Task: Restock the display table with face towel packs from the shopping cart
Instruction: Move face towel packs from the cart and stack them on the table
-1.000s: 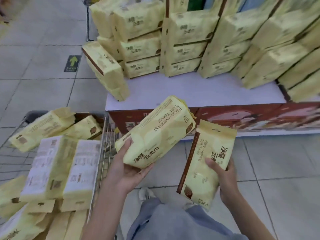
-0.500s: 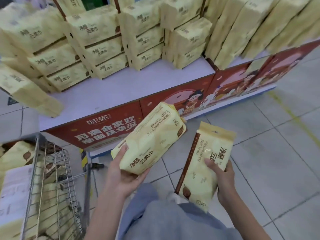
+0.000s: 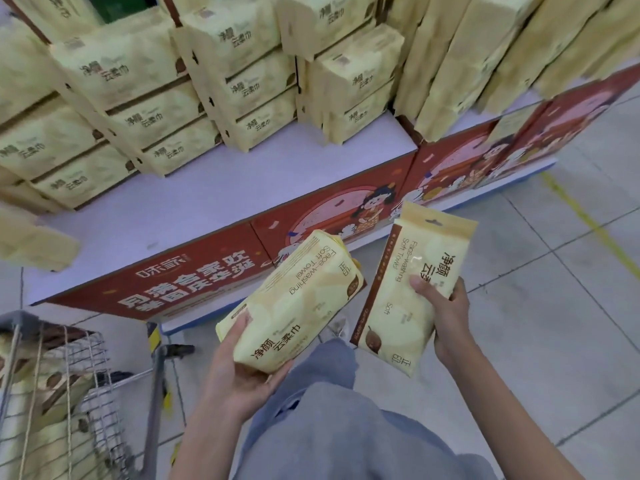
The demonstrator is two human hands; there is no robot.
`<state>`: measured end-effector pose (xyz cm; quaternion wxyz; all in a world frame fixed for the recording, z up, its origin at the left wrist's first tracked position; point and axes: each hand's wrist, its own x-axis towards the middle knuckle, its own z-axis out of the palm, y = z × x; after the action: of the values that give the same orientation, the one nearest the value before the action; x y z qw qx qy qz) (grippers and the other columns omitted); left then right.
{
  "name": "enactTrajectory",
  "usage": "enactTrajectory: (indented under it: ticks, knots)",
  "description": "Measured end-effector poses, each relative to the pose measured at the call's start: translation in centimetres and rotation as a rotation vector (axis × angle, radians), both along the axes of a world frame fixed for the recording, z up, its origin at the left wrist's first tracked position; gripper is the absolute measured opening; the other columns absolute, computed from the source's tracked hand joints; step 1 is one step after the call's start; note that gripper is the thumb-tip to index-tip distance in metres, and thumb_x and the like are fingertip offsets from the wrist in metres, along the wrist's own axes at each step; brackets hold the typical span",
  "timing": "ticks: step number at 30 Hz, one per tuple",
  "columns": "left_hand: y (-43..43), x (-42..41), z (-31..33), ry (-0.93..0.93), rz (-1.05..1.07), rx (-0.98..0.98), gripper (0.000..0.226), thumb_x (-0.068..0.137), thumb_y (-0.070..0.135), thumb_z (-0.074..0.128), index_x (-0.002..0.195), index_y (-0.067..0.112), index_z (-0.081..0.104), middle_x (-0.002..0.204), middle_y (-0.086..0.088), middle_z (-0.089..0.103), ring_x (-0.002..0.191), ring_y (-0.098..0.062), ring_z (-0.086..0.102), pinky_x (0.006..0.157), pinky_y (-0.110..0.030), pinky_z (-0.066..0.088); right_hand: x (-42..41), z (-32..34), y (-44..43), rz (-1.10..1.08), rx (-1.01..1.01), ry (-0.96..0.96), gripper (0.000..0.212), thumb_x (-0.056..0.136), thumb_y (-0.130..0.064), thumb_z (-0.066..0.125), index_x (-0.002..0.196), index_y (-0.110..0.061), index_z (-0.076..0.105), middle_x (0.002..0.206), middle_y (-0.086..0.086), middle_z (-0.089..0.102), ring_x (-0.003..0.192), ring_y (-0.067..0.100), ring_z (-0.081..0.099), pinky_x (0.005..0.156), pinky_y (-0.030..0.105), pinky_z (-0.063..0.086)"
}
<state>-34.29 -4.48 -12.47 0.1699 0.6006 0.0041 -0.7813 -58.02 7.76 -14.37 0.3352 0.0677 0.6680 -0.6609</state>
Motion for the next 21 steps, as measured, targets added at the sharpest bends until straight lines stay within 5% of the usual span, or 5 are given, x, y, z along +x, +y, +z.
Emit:
enactTrajectory:
  ticks: [7,14,21]
  knots:
    - [-7.3,-9.6,0.5,0.017,-0.026,-0.012,0.06,0.066,0.039,0.075,0.118,0.016,0.059,0.111,-0.016,0.066,0.105,-0.035,0.06,0.091,-0.049,0.051,-7.0,0.1,-4.9,-0.045,0.04,-0.019,0.043,0.072,-0.006,0.075,0.106,-0.017,0.051,0.101,0.002,0.067,0.089,0.022,0.066,0.072,0.038,0.053]
    - [-14.3,-18.3,1.5,0.022,-0.123,-0.104,0.046,0.075,0.042,0.073,0.115,0.024,0.062,0.113,-0.011,0.066,0.105,-0.032,0.061,0.095,-0.048,0.047,-11.9,0.3,-6.7,-0.129,0.043,-0.048,0.078,0.049,-0.016,0.086,0.119,-0.012,0.05,0.107,0.006,0.068,0.091,0.024,0.067,0.069,0.038,0.054]
    - [-16.9,-24.5,1.3,0.011,-0.087,-0.15,0.046,0.077,0.039,0.072,0.121,0.028,0.061,0.114,-0.01,0.065,0.104,-0.032,0.06,0.094,-0.047,0.047,-18.8,0.0,-9.8,-0.08,0.012,-0.055,0.061,0.057,-0.013,0.082,0.11,-0.014,0.05,0.103,0.004,0.068,0.085,0.018,0.067,0.06,0.03,0.053]
